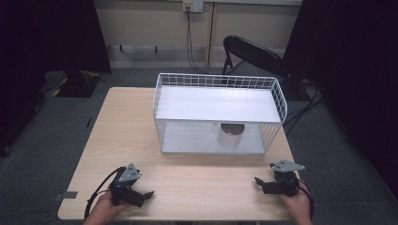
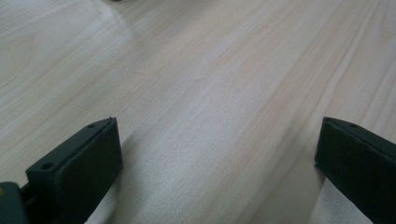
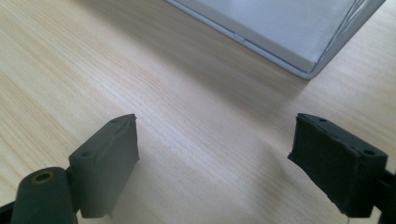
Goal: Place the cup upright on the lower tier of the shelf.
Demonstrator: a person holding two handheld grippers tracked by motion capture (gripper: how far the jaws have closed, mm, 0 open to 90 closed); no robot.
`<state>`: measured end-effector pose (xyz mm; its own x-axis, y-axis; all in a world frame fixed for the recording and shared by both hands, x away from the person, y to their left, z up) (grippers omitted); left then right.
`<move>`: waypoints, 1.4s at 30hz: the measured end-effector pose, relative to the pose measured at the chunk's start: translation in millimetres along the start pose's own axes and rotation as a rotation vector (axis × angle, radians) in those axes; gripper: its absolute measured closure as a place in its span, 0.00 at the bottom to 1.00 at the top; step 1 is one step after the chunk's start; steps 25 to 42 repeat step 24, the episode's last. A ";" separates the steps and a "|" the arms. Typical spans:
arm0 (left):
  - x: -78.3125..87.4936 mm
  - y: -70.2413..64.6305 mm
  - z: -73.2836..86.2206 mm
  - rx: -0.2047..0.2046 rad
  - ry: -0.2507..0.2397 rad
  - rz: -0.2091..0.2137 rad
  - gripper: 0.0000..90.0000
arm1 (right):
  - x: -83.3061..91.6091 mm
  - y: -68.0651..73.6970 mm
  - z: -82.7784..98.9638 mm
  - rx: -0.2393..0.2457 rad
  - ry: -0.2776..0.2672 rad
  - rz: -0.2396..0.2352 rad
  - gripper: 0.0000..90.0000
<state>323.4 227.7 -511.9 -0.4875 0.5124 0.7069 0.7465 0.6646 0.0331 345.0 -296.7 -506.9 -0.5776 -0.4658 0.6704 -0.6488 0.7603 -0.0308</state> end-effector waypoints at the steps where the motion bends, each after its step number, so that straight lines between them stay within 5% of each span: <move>1: 0.0 0.0 0.0 0.000 0.000 0.000 0.00 | -0.5 -0.3 0.8 0.000 0.002 -0.003 0.15; 17: 0.0 0.0 0.0 0.000 0.000 0.000 0.00 | -4.1 -7.3 5.4 -0.056 0.014 -0.053 0.13; 42: 0.0 0.0 0.0 0.000 0.000 0.000 0.00 | -4.6 -6.7 5.2 -0.066 0.016 -0.044 0.13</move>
Point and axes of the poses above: each handheld gripper's, and its own axes: x roughly backward along the jaws, z roughly out of its underside, y roughly to its left, the point moved 1 cm from there along -x, roughly forward along the jaws, and after that the axes turned 4 degrees about -z, right-handed, at the moved point
